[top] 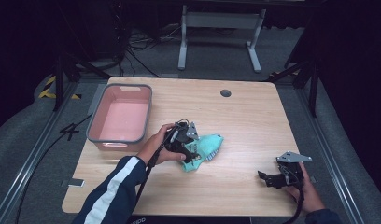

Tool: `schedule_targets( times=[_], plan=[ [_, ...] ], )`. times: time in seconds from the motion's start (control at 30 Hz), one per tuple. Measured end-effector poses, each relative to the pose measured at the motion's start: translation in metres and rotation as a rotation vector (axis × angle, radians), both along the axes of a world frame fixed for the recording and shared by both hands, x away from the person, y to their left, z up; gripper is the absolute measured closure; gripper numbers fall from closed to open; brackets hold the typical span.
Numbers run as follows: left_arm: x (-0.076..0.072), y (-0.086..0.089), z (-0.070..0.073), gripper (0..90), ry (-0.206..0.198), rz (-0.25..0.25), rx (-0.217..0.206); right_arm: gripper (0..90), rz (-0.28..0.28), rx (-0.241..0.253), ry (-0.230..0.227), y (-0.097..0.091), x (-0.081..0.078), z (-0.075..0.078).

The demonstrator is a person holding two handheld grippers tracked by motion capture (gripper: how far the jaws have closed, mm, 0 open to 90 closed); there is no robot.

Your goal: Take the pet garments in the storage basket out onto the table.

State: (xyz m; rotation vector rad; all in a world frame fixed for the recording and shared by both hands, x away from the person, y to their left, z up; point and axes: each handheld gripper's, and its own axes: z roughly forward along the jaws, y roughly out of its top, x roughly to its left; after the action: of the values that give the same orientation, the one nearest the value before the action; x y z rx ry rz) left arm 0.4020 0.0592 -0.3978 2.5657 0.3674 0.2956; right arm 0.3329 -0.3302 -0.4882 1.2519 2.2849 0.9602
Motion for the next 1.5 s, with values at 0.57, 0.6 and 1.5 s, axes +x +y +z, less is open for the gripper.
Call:
schedule_targets(
  times=[0.57, 0.6, 1.5],
  plan=[
    [-0.024, 0.031, 0.007, 22.1, -0.052, -0.019, 0.070, 0.7, -0.001, 0.000, 0.000, 0.000, 0.000, 0.000],
    [-0.025, 0.033, 0.006, 22.2, -0.050, -0.016, 0.067, 0.7, -0.001, 0.000, 0.000, 0.000, 0.000, 0.000],
    [-0.057, 0.107, -0.017, 23.3, -0.076, 0.009, 0.135, 0.7, -0.004, 0.000, 0.000, 0.000, 0.000, 0.000]
  ],
)
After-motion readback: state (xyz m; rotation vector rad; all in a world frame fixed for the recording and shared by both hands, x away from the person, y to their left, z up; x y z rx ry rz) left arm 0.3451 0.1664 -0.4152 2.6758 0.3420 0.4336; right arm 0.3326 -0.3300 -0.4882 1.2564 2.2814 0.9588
